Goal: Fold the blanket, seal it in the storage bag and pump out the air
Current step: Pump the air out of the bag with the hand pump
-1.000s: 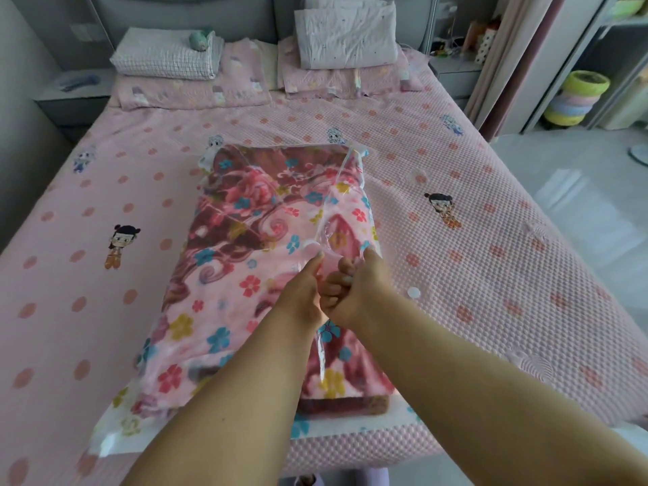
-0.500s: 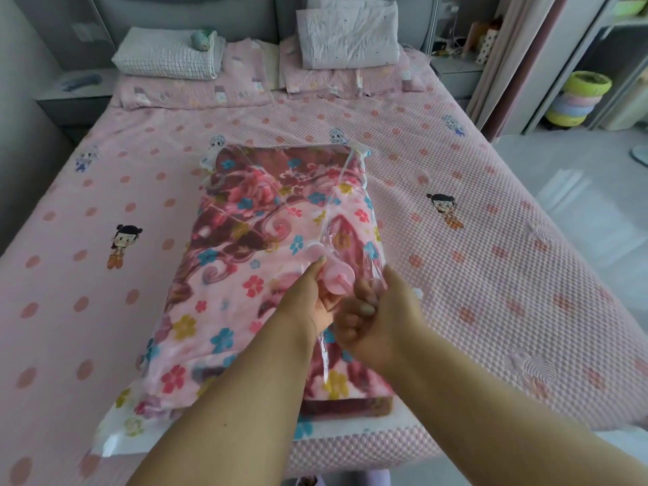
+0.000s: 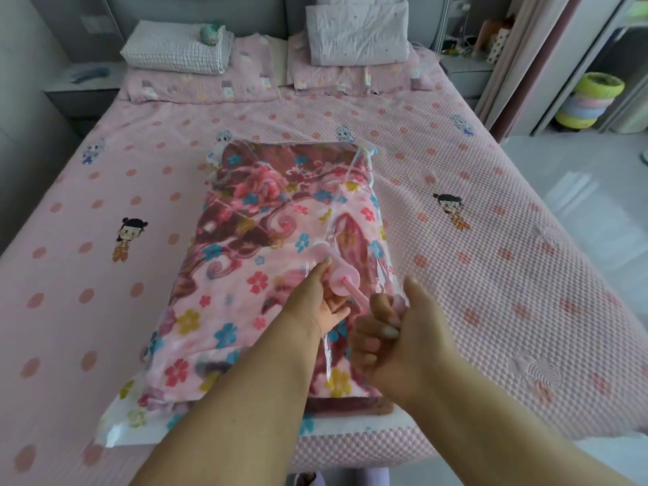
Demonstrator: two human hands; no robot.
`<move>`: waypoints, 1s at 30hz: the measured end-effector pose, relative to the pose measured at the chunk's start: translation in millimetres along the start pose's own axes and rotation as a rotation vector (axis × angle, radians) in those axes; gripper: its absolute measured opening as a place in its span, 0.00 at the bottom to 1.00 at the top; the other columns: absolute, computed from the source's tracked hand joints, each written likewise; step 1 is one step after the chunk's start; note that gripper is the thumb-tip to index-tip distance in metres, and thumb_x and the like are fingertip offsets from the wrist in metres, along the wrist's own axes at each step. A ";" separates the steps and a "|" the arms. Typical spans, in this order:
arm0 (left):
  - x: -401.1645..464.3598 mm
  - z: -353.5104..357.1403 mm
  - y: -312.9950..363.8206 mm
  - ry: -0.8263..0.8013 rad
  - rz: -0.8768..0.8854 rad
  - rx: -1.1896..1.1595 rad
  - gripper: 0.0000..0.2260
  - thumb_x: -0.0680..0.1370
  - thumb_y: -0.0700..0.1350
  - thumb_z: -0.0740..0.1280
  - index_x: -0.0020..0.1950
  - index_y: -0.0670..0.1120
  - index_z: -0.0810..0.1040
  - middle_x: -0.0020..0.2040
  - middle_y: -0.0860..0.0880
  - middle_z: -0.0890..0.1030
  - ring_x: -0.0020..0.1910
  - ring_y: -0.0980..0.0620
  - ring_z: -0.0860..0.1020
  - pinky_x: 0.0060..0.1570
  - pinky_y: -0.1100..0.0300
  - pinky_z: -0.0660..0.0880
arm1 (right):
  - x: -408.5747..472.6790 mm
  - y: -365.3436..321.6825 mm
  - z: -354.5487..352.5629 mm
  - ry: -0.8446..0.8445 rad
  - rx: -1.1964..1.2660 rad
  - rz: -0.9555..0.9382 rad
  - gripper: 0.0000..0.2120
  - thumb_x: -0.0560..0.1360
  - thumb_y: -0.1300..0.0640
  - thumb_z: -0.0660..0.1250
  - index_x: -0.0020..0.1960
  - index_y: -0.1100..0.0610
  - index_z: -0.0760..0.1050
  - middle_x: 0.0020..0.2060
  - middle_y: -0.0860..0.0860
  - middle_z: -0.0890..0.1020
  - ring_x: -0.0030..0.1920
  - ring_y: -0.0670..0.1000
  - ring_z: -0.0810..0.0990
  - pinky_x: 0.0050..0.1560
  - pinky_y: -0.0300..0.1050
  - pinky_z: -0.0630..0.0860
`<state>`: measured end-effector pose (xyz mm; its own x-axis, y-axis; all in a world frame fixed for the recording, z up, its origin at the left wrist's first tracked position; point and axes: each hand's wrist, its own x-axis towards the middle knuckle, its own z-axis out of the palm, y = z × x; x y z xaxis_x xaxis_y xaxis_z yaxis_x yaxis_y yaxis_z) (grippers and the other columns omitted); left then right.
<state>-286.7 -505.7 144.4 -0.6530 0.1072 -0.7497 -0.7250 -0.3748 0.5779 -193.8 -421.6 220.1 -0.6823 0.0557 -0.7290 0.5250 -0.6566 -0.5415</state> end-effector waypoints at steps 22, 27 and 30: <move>-2.3 2.1 -3.6 0.014 -0.002 0.014 0.10 0.78 0.50 0.67 0.44 0.43 0.77 0.25 0.49 0.80 0.34 0.51 0.78 0.58 0.52 0.75 | -1.6 5.5 -2.3 -0.005 0.095 0.032 0.30 0.78 0.36 0.47 0.24 0.54 0.57 0.21 0.48 0.57 0.26 0.47 0.56 0.30 0.39 0.52; -7.7 5.0 -0.1 -0.063 -0.090 -0.034 0.25 0.81 0.56 0.59 0.32 0.41 0.78 0.18 0.51 0.71 0.13 0.59 0.66 0.13 0.72 0.60 | 44.2 -6.1 27.9 0.047 0.054 -0.006 0.32 0.78 0.35 0.47 0.23 0.54 0.58 0.22 0.48 0.57 0.21 0.47 0.55 0.28 0.38 0.51; -5.3 7.6 -2.4 -0.019 -0.087 0.001 0.20 0.81 0.55 0.61 0.36 0.41 0.77 0.19 0.50 0.74 0.16 0.57 0.70 0.19 0.69 0.67 | 39.6 -5.1 1.6 -0.040 -0.072 -0.144 0.32 0.78 0.34 0.47 0.24 0.54 0.58 0.22 0.48 0.57 0.23 0.47 0.55 0.29 0.38 0.51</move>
<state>-283.1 -498.4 149.5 -0.5918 0.1563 -0.7908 -0.7790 -0.3628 0.5114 -224.3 -417.3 194.6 -0.7720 0.1145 -0.6253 0.4543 -0.5887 -0.6686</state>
